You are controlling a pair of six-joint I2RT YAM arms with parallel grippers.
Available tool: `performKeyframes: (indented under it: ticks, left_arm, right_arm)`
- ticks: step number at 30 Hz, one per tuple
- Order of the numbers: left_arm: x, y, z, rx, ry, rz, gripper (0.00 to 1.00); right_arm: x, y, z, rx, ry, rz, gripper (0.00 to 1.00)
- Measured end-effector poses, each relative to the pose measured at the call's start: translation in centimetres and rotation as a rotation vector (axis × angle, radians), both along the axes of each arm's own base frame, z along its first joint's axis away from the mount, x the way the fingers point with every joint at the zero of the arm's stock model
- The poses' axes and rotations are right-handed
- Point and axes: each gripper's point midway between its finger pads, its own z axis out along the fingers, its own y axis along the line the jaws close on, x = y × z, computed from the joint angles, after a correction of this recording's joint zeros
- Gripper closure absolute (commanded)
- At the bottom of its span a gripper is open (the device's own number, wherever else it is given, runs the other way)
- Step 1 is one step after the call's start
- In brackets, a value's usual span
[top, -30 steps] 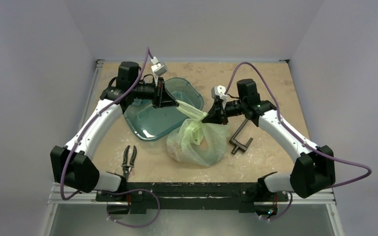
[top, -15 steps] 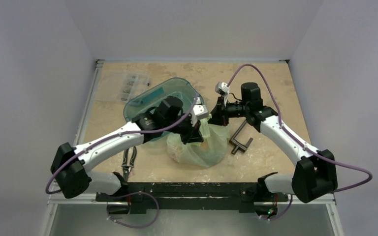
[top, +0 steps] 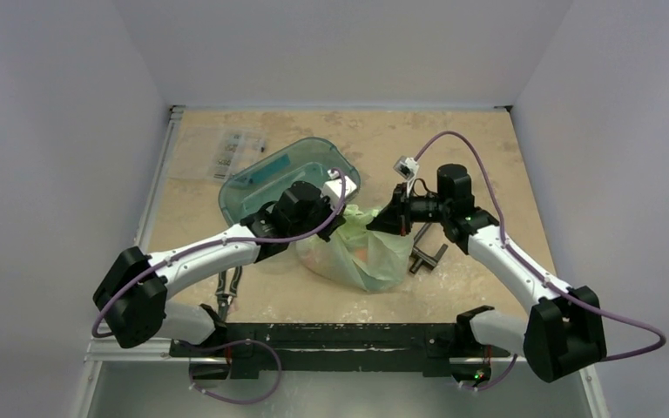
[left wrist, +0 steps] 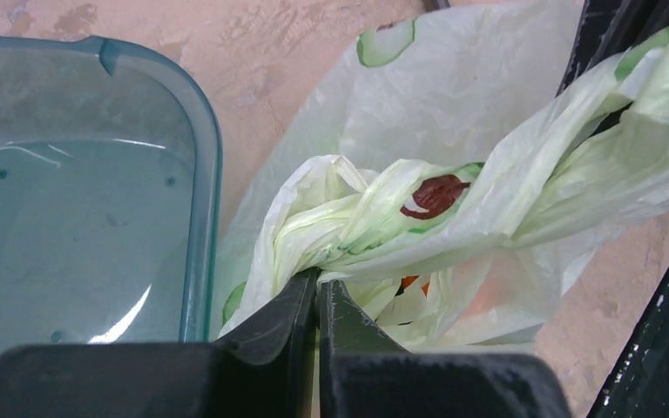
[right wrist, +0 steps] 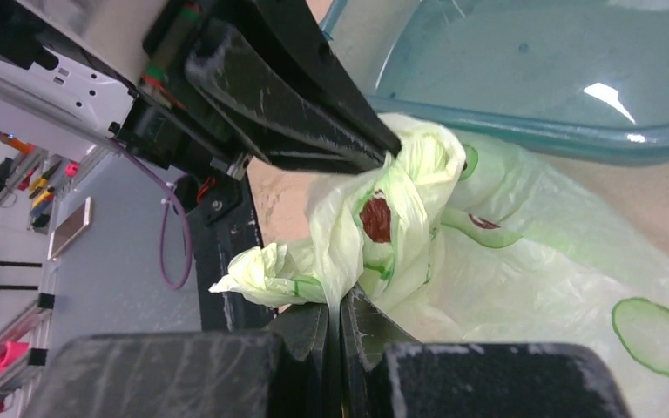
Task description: Place the fake fruits into the plastic bag and tie a complex knot
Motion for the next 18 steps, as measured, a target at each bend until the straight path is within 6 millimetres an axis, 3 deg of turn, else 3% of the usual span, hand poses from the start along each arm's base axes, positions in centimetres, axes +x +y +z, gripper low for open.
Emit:
performKeyframes:
  ticks: [4, 12, 18]
  left_arm:
    - [-0.1, -0.9, 0.8, -0.079, 0.025, -0.028, 1.00]
    - [-3.4, -2.7, 0.4, -0.178, 0.156, -0.117, 1.00]
    - [-1.7, -3.6, 0.5, -0.239, 0.181, -0.001, 1.00]
  right_arm:
    - [-0.2, 0.1, 0.0, 0.047, 0.050, -0.043, 1.00]
    - [0.4, 0.1, 2.2, 0.126, 0.077, -0.141, 1.00]
    - [0.7, -0.2, 3.1, 0.149, 0.083, -0.194, 1.00]
